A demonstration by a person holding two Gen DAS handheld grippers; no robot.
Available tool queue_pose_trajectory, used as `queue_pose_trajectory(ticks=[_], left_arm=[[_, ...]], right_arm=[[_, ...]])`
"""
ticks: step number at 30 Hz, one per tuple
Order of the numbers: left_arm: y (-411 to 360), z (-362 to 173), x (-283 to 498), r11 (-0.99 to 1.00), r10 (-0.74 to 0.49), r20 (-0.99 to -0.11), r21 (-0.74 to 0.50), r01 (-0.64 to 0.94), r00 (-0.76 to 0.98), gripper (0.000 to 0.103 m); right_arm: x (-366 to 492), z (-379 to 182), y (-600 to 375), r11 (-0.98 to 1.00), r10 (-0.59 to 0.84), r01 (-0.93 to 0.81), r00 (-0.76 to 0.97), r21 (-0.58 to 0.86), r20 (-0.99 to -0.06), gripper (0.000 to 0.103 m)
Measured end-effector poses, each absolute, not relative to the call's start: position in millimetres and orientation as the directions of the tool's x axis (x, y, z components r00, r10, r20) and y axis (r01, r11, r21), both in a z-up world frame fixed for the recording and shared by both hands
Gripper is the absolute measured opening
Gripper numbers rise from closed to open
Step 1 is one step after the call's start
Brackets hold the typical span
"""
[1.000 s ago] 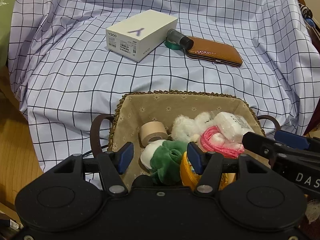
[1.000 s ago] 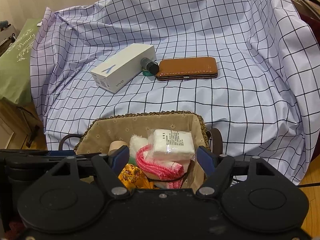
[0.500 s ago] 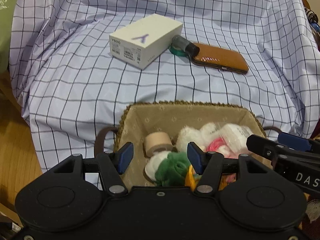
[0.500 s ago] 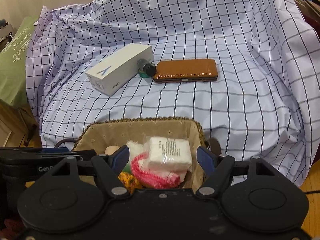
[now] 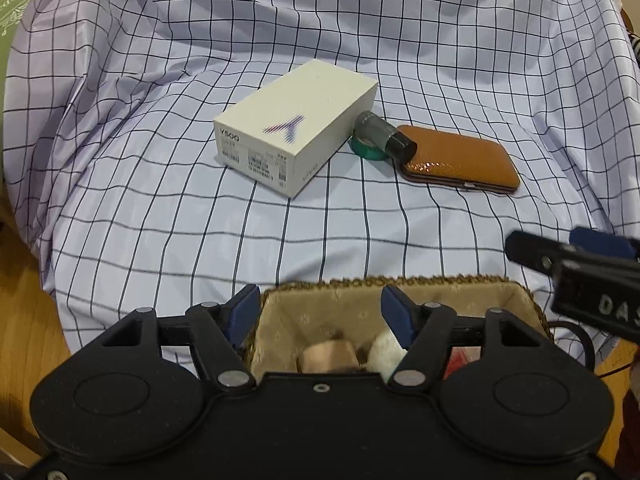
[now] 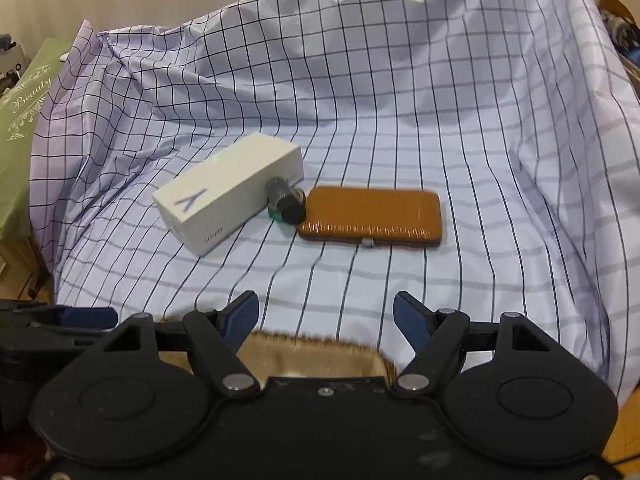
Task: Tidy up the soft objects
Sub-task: 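Reach the right tool to the small glass bottle beside the white box and close on it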
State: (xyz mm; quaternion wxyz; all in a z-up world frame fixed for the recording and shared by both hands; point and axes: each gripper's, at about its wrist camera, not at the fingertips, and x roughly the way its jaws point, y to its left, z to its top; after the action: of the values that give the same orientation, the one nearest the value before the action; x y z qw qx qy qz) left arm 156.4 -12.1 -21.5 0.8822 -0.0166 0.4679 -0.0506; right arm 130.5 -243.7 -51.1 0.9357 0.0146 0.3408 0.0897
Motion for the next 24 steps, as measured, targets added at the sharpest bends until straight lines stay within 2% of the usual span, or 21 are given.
queue_pose_trajectory(ticks=[15, 24], left_arm=[[-7, -41, 194, 0.995, -0.102, -0.856, -0.091, 0.046, 0.507, 0.063], [0, -46, 206, 0.993, -0.114, -0.862, -0.114, 0.031, 0.493, 0.063]], right_arm=[[244, -63, -191, 0.978, 0.156, -0.211, 0.753, -0.009, -0.639, 0.074], [276, -82, -162, 0.963, 0.135, -0.255, 0.739, -0.087, -0.661, 0.074]])
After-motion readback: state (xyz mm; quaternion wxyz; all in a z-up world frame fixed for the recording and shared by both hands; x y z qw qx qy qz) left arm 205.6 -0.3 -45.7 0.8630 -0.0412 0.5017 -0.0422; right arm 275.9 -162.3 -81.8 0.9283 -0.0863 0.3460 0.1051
